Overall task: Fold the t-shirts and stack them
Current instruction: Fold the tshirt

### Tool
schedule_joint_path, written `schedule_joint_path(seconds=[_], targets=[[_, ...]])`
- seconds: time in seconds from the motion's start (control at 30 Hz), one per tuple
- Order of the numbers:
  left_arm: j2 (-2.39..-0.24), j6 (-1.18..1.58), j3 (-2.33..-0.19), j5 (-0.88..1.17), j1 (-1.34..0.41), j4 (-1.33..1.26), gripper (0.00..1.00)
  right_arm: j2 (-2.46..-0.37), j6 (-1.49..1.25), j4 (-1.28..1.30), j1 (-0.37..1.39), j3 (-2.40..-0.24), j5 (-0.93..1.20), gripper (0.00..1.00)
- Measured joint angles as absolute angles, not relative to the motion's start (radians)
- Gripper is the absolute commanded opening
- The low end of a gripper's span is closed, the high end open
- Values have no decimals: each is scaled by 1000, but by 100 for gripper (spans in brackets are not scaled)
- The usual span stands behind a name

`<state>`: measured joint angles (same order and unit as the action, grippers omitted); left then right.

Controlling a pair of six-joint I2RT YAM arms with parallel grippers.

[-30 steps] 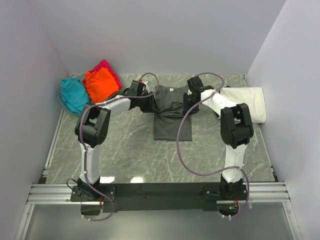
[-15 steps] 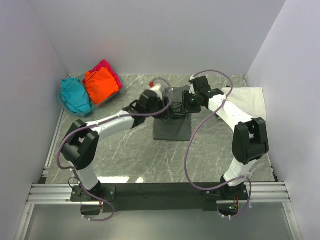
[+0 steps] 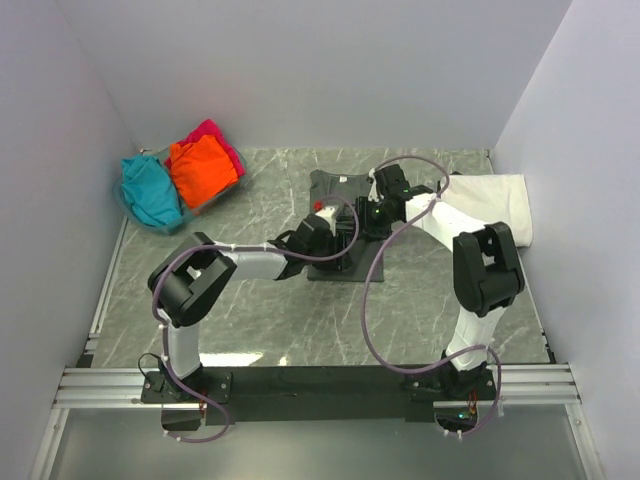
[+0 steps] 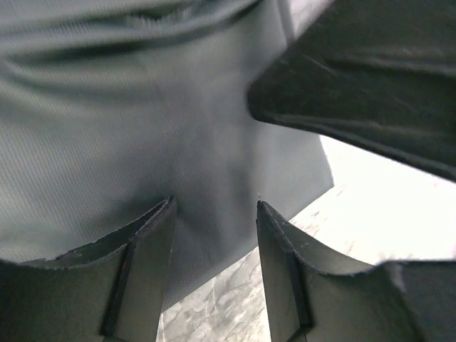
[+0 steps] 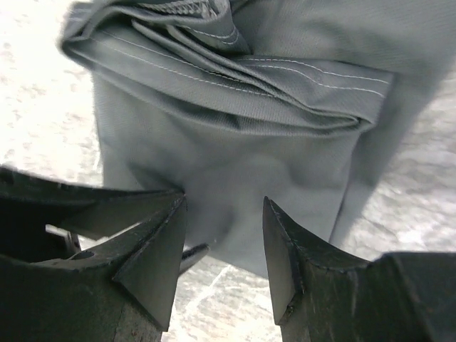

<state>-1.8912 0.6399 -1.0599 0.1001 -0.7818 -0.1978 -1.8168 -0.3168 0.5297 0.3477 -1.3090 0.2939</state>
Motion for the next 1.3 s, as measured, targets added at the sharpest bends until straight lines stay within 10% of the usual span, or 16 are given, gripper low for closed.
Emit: schedule_joint_path(seconds=[0.87, 1.3], targets=[[-1775, 739, -726, -7, -944, -516, 52, -2084, -348, 600, 408, -1578, 235, 54], [-1617, 762, -698, -90, -1023, -266, 60, -1830, -345, 590, 408, -1432, 189, 57]])
